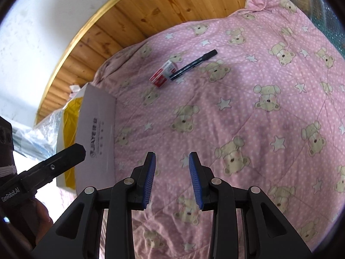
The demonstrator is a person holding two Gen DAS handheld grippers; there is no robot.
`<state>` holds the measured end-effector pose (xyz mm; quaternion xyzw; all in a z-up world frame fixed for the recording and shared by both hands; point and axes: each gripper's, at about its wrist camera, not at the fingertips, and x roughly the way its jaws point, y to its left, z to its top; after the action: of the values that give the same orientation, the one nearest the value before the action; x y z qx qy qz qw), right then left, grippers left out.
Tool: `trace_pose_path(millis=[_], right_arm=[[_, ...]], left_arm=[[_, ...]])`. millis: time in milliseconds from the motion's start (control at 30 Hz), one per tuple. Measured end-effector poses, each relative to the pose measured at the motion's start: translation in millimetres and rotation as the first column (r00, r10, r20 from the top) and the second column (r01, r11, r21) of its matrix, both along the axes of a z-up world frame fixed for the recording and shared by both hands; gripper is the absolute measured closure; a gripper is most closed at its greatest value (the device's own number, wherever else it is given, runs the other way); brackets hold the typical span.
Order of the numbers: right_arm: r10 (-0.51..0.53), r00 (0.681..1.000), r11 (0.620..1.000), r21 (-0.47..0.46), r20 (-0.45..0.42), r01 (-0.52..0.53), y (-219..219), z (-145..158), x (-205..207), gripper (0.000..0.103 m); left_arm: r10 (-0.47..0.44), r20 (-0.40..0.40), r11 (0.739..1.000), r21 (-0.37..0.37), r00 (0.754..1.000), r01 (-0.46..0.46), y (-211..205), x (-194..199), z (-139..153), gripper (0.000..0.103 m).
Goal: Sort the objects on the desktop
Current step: 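Withdraw both open tools from the box toward the staple box and marker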
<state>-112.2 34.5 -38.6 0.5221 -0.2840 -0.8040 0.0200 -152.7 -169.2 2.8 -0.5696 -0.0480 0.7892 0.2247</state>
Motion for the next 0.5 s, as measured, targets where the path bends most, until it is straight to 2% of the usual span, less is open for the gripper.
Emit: trace_pose_path(millis=[500], right_arm=[[-0.045, 0.998, 0.999, -0.013, 0.034, 0.045, 28, -23, -85, 0.069]], left_arm=[[-0.013, 0.066, 1.000, 0.005, 0.998, 0.012, 24, -77, -45, 0.034]])
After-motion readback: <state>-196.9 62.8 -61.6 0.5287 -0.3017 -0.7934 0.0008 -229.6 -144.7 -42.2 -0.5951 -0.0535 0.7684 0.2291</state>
